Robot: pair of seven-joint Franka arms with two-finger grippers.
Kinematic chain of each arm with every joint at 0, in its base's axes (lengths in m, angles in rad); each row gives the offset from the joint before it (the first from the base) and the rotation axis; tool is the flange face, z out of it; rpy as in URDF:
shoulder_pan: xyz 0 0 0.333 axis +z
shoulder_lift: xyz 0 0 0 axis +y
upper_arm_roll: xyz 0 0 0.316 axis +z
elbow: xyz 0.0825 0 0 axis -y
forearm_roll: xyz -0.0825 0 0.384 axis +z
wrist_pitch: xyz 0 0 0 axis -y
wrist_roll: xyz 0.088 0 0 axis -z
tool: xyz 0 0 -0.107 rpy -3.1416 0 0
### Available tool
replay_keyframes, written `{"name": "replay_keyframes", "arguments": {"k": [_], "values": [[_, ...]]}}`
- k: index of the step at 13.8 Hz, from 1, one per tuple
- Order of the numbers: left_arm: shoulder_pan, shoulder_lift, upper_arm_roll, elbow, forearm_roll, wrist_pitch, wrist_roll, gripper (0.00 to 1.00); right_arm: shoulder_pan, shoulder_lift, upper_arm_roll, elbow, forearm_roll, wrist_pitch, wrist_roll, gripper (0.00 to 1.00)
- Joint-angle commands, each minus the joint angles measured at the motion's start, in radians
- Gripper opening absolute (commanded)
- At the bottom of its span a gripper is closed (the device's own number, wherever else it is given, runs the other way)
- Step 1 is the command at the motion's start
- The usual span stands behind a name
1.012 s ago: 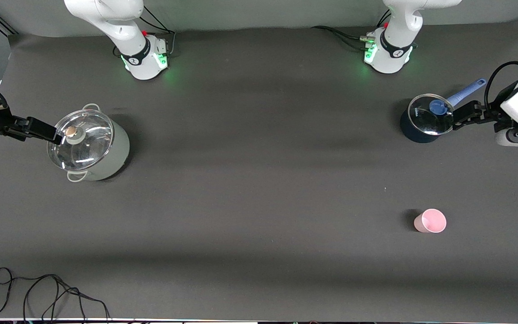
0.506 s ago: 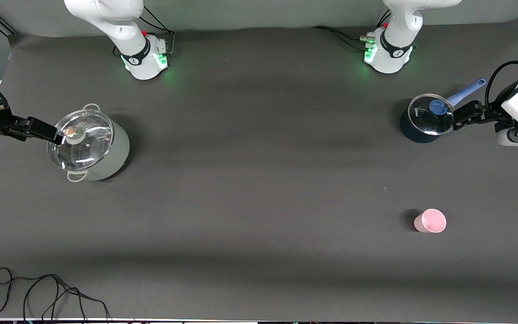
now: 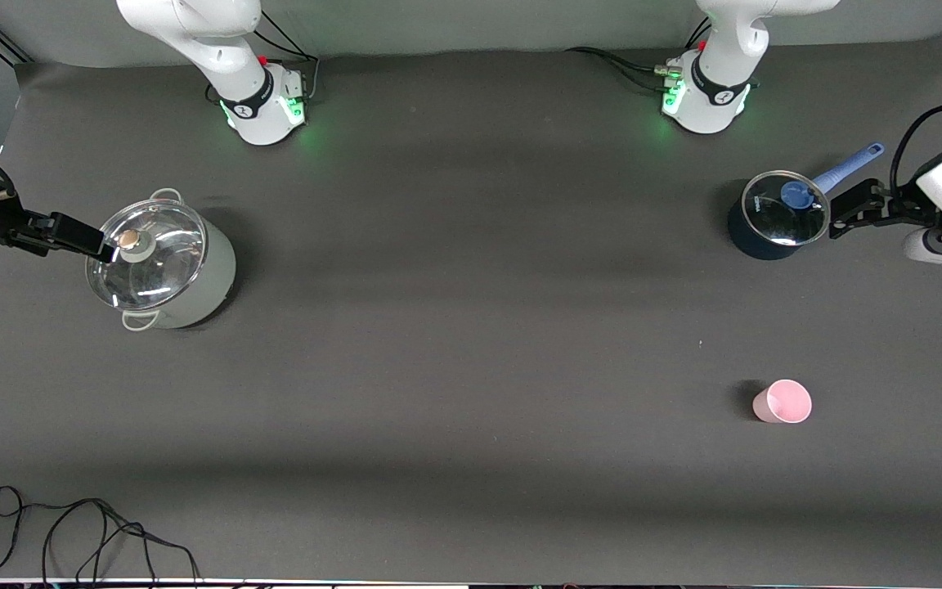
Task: Transfer pink cup from left to right arm
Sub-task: 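Move the left gripper from the saucepan toward the pink cup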
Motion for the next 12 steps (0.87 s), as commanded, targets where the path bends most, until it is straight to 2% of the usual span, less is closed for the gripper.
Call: {"name": "replay_keyframes", "arguments": {"k": [1, 4, 8, 12], "values": [[0.059, 0.071, 0.007, 0.088, -0.05, 0.024, 0.251, 1.0, 0.003, 0.006, 0.0, 0.014, 0.012, -0.009, 0.01, 1.0], [0.15, 0.113, 0.007, 0.09, -0.188, 0.11, 0.463, 1.0, 0.003, 0.007, 0.0, 0.014, 0.012, -0.009, 0.008, 1.0], [0.239, 0.204, 0.006, 0.092, -0.378, 0.121, 0.666, 1.0, 0.003, 0.006, 0.0, 0.012, 0.012, -0.009, 0.005, 1.0], [0.312, 0.297, 0.006, 0.084, -0.484, 0.178, 0.905, 1.0, 0.004, 0.006, 0.0, 0.012, 0.012, -0.009, 0.002, 1.0]]}}
